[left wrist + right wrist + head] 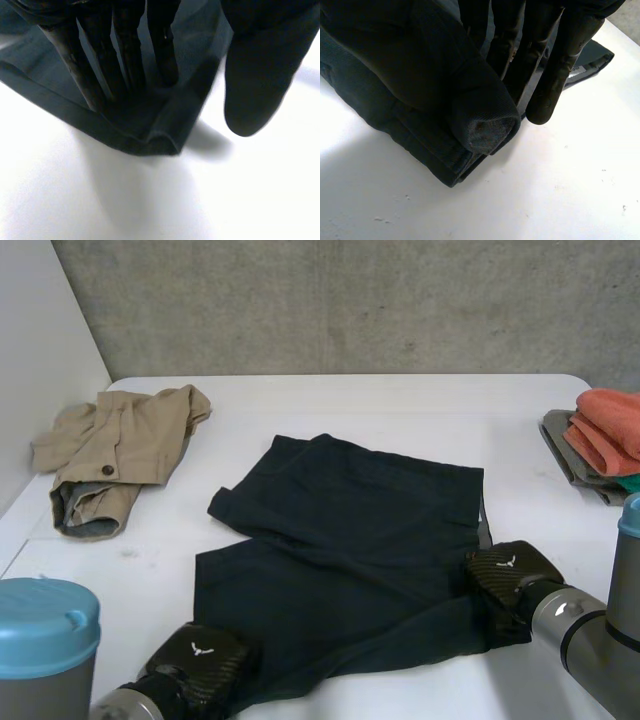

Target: Fold the laundry.

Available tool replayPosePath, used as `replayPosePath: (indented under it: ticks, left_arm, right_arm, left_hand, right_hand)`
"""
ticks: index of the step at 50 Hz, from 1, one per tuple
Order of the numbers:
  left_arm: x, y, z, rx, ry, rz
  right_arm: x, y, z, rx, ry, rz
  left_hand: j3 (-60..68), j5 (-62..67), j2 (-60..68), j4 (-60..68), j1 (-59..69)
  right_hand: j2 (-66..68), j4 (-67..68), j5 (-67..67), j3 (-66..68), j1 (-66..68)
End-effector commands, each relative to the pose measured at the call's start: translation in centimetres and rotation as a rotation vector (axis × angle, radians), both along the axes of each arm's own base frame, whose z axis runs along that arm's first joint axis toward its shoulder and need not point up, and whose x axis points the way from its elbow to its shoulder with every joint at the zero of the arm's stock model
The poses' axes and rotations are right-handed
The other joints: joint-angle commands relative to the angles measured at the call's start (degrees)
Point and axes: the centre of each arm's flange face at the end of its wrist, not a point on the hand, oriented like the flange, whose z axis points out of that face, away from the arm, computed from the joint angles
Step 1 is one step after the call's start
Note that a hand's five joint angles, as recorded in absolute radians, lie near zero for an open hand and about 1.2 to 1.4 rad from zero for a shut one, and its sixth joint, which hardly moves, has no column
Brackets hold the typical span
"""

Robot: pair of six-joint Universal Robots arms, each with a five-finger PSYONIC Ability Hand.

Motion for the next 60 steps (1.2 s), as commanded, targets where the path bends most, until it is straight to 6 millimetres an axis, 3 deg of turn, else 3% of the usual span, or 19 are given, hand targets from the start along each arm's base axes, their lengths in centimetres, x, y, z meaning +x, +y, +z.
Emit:
replayPosePath:
  ticks: [1, 3, 8, 12, 14, 19, 22, 23, 27, 35, 37, 38, 39, 40, 41, 45, 51, 54, 60]
  left_arm:
    - [-0.4, -0.5, -1.0, 0.020, -0.032, -0.004]
    - [-0.8, -0.7, -0.9, 0.000, -0.025, -0.015]
    - [-2.1, -3.1, 0.1, -0.133, -0.002, -0.020]
    - [-4.7, -7.3, 2.1, -0.399, -0.026, -0.067]
    - [-5.7, -8.7, 2.5, -0.483, -0.032, -0.081]
    - [-10.2, -15.4, 3.7, -0.836, -0.060, -0.117]
    - [-11.7, -18.6, 4.0, -0.958, -0.084, -0.106]
    - [-12.0, -20.9, 3.8, -1.015, -0.111, -0.086]
    - [-13.3, -24.8, 1.9, -1.064, -0.108, -0.099]
    - [-16.2, -28.4, -1.5, -1.156, -0.037, -0.171]
    - [-16.5, -29.1, -2.2, -1.172, -0.030, -0.164]
    - [-16.7, -29.3, -2.6, -1.175, -0.028, -0.166]
    - [-16.7, -29.6, -3.5, -1.174, -0.028, -0.163]
    - [-16.8, -29.7, -3.7, -1.175, -0.026, -0.162]
    - [-16.8, -29.7, -3.9, -1.172, -0.025, -0.164]
    - [-16.7, -29.3, -4.3, -1.158, -0.026, -0.165]
    - [-15.8, -27.9, -0.1, -1.124, 0.048, -0.116]
    - [-14.9, -26.7, 2.5, -1.087, 0.112, -0.073]
    - [-12.9, -24.0, 4.3, -0.985, 0.177, -0.022]
  right_arm:
    - [-0.2, -0.3, 0.0, -0.007, 0.000, -0.012]
    - [-0.3, -0.4, 0.1, -0.010, -0.001, -0.015]
    - [-0.2, -0.8, 0.6, -0.038, 0.006, -0.003]
    - [0.5, -1.7, 1.8, -0.116, -0.007, 0.014]
    - [1.0, -3.0, 2.8, -0.203, -0.019, 0.020]
    - [1.8, -5.9, 4.8, -0.381, -0.034, 0.028]
    - [2.4, -8.6, 4.9, -0.480, -0.026, 0.012]
    - [2.6, -9.4, 4.9, -0.505, -0.023, 0.002]
    - [3.0, -12.9, 4.3, -0.617, 0.036, -0.056]
    - [7.0, -18.0, 1.1, -0.834, 0.187, -0.010]
    - [7.7, -19.2, 0.1, -0.871, 0.202, -0.002]
    - [7.8, -19.5, -0.3, -0.874, 0.201, -0.001]
    - [8.0, -19.8, -0.9, -0.872, 0.196, 0.001]
    - [8.1, -20.3, -2.0, -0.859, 0.189, -0.004]
    - [8.1, -20.4, -2.5, -0.848, 0.183, -0.003]
    - [8.2, -19.9, -2.3, -0.808, 0.110, -0.001]
    - [6.8, -17.2, 2.2, -0.633, -0.066, -0.010]
    - [5.8, -15.8, 3.3, -0.508, -0.128, -0.020]
    - [3.3, -12.6, 4.3, -0.200, -0.254, -0.073]
  left_hand:
    - [29.03, 30.05, 29.44, 29.86, 29.31]
    - [47.23, 48.26, 47.65, 48.07, 47.52]
    - [49.45, 50.48, 49.86, 50.29, 49.74]
    - [49.45, 50.48, 49.86, 50.29, 49.74]
    - [49.45, 50.48, 49.86, 50.29, 49.74]
    - [49.45, 50.48, 49.86, 50.29, 49.74]
    - [49.45, 50.48, 49.86, 50.29, 49.74]
    - [49.45, 50.48, 49.86, 50.29, 49.74]
    - [49.45, 50.48, 49.86, 50.29, 49.74]
    - [49.45, 50.48, 49.86, 50.29, 49.74]
    - [46.81, 47.83, 47.22, 47.64, 47.09]
    - [35.62, 36.65, 36.04, 36.46, 35.91]
    - [3.04, 4.06, 3.45, 3.87, 3.33]
    - [-12.44, -11.42, -12.03, -11.61, -12.16]
    - [-20.55, -19.52, -20.14, -19.71, -20.26]
    - [-20.55, -19.52, -20.14, -19.71, -20.26]
    - [-20.55, -19.52, -20.14, -19.71, -20.26]
    - [-20.55, -19.52, -20.14, -19.71, -20.26]
    - [-20.55, -19.52, -20.14, -19.71, -20.26]
  right_hand:
    - [12.16, 11.70, 14.24, 11.46, 22.38]
    - [12.16, 11.70, 14.24, 11.46, 22.38]
    - [12.16, 11.70, 14.24, 11.46, 22.38]
    - [12.16, 11.70, 14.24, 11.46, 22.38]
    - [12.16, 11.70, 14.24, 11.46, 22.38]
    - [12.16, 11.70, 14.24, 11.46, 22.38]
    - [12.16, 11.70, 14.24, 11.46, 22.38]
    - [12.16, 11.70, 14.24, 11.46, 22.38]
    - [12.16, 11.70, 14.24, 11.46, 22.38]
    - [12.16, 11.70, 14.24, 11.46, 22.38]
    - [-2.66, -3.13, -0.59, -3.36, 7.55]
    - [-14.07, -14.53, -12.00, -14.77, -3.85]
    - [-27.34, -27.80, -25.27, -28.04, -17.12]
    - [-49.46, -49.92, -47.38, -50.16, -39.24]
    - [-57.84, -58.30, -55.76, -58.54, -47.62]
    - [-57.84, -58.30, -55.76, -58.54, -47.62]
    - [-57.84, -58.30, -55.76, -58.54, -47.62]
    - [-57.84, -58.30, -55.76, -58.54, -47.62]
    - [-53.41, -53.87, -51.33, -54.11, -43.19]
